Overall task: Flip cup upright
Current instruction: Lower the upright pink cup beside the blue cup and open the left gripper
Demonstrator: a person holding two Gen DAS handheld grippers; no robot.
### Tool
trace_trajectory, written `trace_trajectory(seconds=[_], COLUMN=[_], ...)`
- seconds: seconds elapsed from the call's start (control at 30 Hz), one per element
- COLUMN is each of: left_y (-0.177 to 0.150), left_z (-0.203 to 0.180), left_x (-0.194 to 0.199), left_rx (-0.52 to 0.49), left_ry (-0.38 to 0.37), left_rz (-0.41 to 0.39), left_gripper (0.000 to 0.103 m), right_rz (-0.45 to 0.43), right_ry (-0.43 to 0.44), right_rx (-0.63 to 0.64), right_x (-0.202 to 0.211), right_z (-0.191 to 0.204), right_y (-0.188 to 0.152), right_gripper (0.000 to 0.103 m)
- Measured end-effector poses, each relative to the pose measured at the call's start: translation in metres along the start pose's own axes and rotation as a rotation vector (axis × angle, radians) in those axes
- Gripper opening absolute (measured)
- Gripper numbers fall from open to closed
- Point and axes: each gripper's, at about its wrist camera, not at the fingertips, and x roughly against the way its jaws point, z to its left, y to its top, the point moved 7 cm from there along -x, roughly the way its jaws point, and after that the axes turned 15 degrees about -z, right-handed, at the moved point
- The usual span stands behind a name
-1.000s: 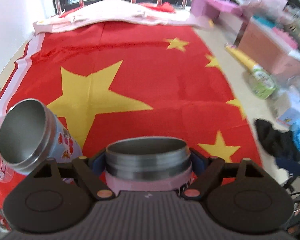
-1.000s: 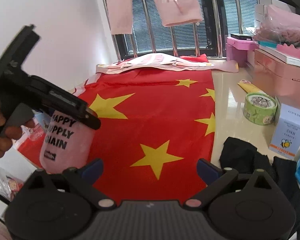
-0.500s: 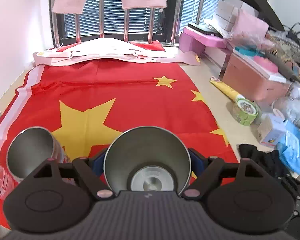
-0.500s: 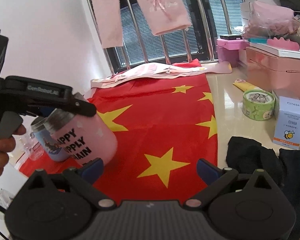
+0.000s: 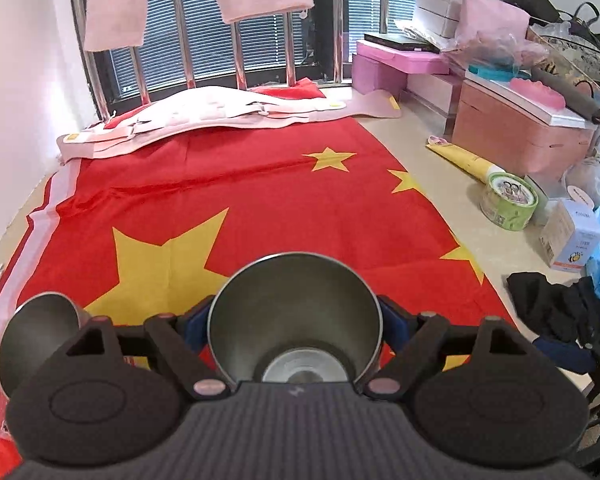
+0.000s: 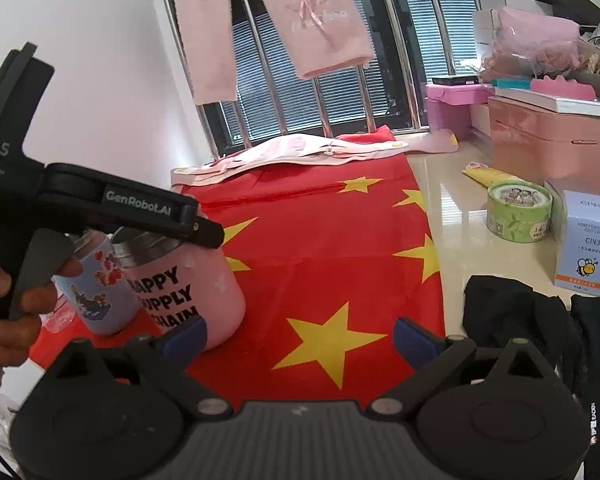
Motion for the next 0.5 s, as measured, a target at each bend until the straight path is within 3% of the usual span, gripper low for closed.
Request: trace_trajectory(seconds=[0.1,0.13,0.3,0.5], left_y=[0.004,0.007,0.012,-0.002], left_z=[0.001,0.001,0.028,0.091], left_x=[0.011,0.019,0.086,0.174], left_rx=[-0.023,-0.024,0.025,0.06], left_ry=[0.009,0.001,-0.044,0.009], left_rz=[-0.034,-0.06,-0.225,-0.429], left_gripper=[0.094,0.103,0.103,0.103], right_rz=[-0.016,-0.025,-0.101,-0.228], right_ry=[-0.006,-0.007,-0.006,-0.01], right_rx=[0.013,0.017,0.055,0.106], right_x=[0.006,0.009,0.037,0.085], right_z=[0.005,0.007,0.033,0.089], right_y=[0.004,0.006,0.017,0.015], right_gripper=[0.1,0.1,0.1,0.102])
